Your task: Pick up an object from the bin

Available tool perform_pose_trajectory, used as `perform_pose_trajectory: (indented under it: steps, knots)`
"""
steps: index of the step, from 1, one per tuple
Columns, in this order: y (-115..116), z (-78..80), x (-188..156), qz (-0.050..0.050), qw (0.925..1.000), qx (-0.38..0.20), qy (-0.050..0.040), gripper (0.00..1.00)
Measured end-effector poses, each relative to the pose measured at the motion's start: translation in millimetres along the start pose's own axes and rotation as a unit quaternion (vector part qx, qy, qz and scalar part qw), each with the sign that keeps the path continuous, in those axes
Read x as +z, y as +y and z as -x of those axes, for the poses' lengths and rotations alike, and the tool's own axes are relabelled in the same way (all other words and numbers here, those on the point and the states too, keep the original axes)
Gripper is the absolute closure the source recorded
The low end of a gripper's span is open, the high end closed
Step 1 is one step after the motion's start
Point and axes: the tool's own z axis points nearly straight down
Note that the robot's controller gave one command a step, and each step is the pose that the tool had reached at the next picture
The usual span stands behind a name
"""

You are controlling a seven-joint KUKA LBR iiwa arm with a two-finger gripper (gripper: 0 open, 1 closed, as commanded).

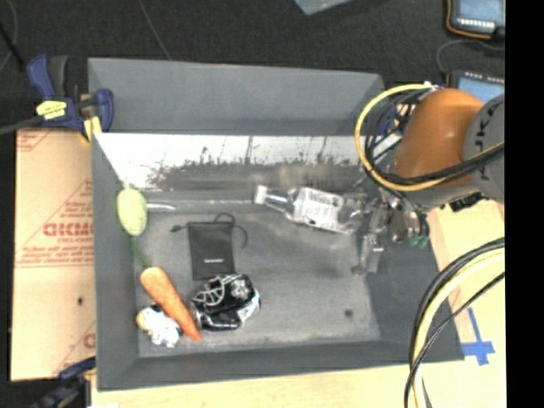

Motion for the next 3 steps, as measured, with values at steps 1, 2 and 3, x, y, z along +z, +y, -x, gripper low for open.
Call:
perform_pose_trajectory:
  steps: [1, 2, 3]
  knots:
    - [0, 1.8, -5, -0.001, 1.0, -0.001, -0.0039, 0.0]
    - [-3, 61.5, 41, -0.002, 0.9998, 0.015, -0.0149, 0.0]
    - [-2, 45.3, 27, -0.002, 0.9998, 0.015, -0.0132, 0.0]
